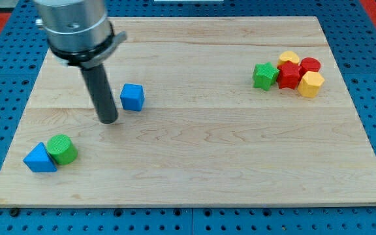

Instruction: Move the blue cube towards center top of the board

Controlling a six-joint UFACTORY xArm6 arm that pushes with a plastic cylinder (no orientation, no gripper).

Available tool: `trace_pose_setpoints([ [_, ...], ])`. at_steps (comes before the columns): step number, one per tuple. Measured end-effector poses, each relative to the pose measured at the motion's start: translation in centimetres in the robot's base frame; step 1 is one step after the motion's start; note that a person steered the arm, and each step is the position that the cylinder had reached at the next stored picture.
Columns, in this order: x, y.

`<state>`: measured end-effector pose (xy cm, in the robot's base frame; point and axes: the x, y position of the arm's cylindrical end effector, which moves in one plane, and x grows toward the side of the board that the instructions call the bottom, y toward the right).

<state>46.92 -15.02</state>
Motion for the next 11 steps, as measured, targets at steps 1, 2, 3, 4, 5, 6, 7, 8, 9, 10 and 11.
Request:
trace_pose_setpoints([
  [1,0.0,1.2],
  [2,-0.2,5.5],
  [3,-3.0,5.5],
  [4,-5.2,1.5],
  [5,-8.0,0.9],
  [6,-10.0,3.2],
  [7,-13.6,4.3],
  [8,-18.3,4.3],
  [9,-20.5,5.7],
  [10,-21.1,8.8],
  [11,-20.8,10.4],
])
